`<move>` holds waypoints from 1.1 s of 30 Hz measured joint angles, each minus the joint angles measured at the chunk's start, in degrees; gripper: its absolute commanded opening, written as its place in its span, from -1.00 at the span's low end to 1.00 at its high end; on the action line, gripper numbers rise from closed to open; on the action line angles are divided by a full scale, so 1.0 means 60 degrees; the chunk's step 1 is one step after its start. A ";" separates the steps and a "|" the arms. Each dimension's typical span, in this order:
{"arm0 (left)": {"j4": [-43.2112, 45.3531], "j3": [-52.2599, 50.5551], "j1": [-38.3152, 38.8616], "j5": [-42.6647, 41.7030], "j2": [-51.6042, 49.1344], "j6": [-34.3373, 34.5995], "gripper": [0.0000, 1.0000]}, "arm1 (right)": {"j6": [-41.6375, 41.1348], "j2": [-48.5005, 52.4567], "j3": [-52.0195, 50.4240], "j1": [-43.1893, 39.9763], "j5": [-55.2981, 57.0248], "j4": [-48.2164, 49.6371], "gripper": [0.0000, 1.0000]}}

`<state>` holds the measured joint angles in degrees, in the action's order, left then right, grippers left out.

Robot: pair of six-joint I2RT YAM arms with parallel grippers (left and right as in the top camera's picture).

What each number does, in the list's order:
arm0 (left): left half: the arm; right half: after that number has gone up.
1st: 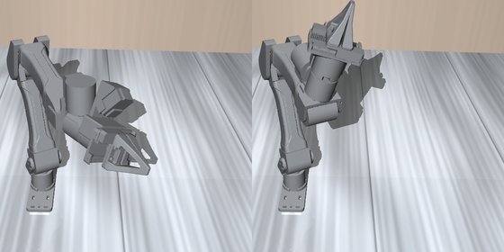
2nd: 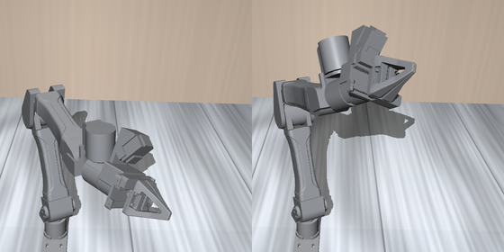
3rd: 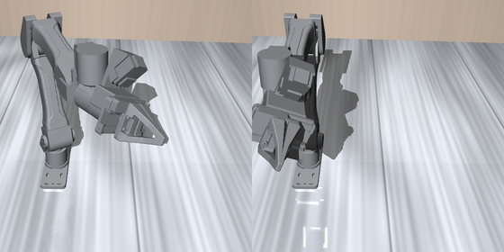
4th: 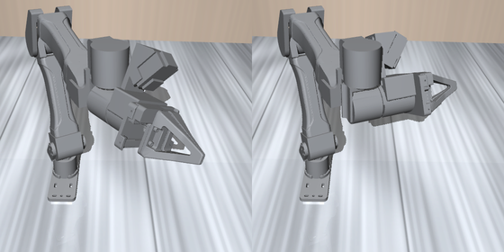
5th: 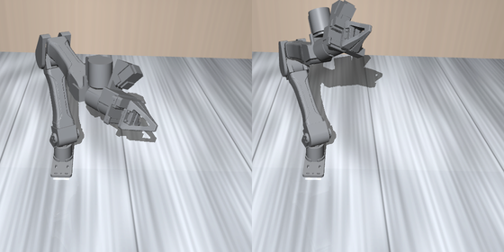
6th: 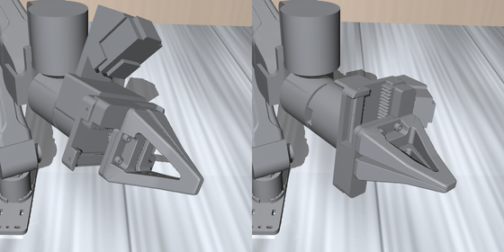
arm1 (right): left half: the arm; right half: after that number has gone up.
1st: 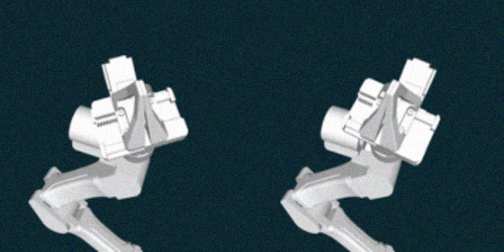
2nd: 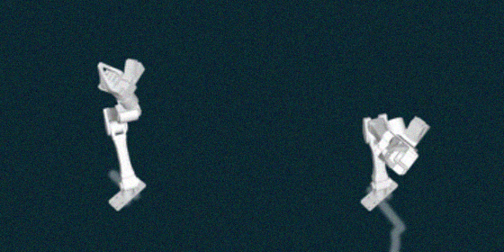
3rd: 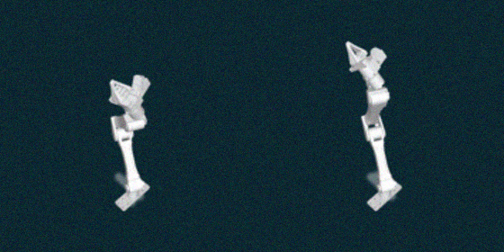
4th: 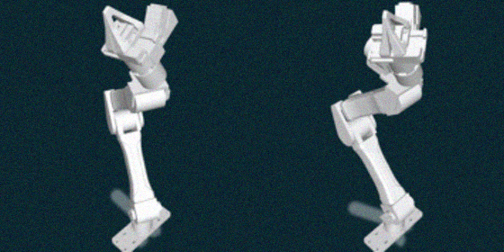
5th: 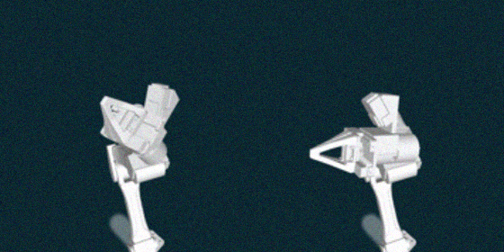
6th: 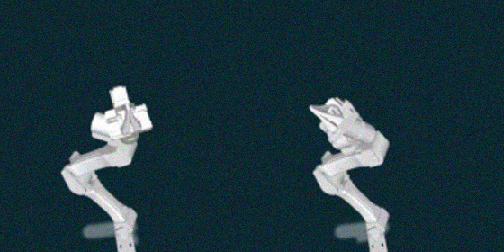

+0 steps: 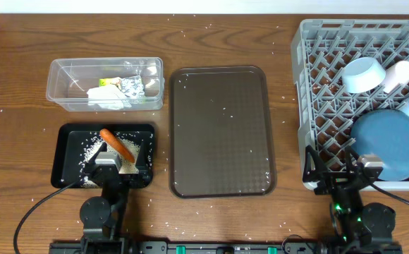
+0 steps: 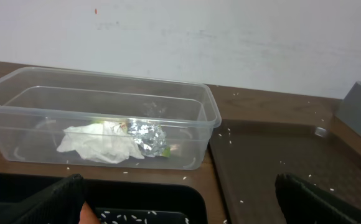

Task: Sort waste into correct bins and load items into the dishwasher rack

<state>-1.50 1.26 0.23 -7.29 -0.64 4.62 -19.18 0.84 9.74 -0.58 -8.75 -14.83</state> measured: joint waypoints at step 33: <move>0.0000 0.0000 0.0000 -0.0004 0.0004 -0.0004 0.95 | 0.4040 -0.0025 -0.1555 0.0000 0.0681 0.1869 0.98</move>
<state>-1.50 1.26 0.23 -7.31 -0.62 4.60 5.06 0.69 0.40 -0.58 -4.67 -3.62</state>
